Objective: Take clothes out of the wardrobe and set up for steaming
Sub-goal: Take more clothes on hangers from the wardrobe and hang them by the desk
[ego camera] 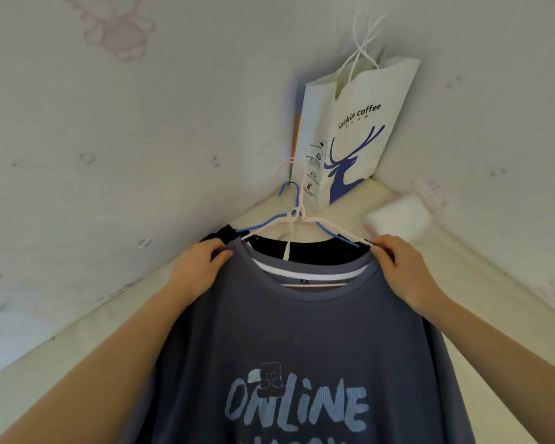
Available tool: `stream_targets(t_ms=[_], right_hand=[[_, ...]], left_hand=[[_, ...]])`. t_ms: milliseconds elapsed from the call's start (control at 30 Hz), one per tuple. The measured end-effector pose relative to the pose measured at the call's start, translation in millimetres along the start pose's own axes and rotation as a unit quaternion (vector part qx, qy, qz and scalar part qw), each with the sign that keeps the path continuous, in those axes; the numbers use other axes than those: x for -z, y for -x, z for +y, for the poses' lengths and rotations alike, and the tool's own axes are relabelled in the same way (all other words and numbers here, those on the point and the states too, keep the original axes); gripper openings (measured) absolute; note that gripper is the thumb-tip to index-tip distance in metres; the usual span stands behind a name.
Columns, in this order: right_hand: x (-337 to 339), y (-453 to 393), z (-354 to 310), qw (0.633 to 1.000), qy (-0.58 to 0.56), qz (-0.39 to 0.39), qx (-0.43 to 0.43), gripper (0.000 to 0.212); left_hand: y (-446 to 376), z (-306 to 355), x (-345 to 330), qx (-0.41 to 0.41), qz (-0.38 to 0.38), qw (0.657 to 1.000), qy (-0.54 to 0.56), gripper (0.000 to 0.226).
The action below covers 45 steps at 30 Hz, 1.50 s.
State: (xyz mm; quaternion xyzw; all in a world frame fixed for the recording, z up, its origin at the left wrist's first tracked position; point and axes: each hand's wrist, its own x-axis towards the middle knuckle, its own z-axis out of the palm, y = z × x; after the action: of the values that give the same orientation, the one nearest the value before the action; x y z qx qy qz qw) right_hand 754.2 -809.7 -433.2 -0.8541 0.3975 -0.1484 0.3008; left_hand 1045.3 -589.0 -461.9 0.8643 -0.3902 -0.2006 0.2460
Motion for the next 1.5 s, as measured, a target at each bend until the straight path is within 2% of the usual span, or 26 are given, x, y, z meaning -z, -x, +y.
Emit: stream_targets(t_ms=[167,300,633,833,967,1133,1200,1500], right_hand=[[0,-43,-7,0.998,0.048,0.043,0.019,0.023],[-13,-65,-3,0.998,0.050,0.048,0.009,0.023],[-65,-75,39,0.995,0.090,0.007,-0.040,0.023],[-74,-65,36,0.982,0.184,0.015,-0.041,0.025],[-78,-57,32,0.958,0.282,0.042,-0.029,0.022],[-84,-34,22,0.941,0.333,0.020,0.052,0.042],[-88,-25,21,0.938,0.342,0.000,0.053,0.050],[-85,16,15,0.941,0.333,-0.044,0.025,0.061]], left_hand=[[-36,14,21,-0.009,0.041,0.996,-0.074,0.026],[-54,14,18,0.001,0.066,0.995,-0.080,0.027],[-69,2,-23,0.009,0.076,0.985,-0.153,0.023],[-53,-6,-45,-0.022,0.114,0.970,-0.215,0.026],[-38,-6,-62,-0.051,0.109,0.966,-0.229,0.045],[-31,-16,-75,-0.035,0.066,0.966,-0.248,0.065],[-31,-16,-75,-0.034,0.059,0.965,-0.255,0.073],[-1,4,-71,-0.011,0.016,0.968,-0.251,0.057]])
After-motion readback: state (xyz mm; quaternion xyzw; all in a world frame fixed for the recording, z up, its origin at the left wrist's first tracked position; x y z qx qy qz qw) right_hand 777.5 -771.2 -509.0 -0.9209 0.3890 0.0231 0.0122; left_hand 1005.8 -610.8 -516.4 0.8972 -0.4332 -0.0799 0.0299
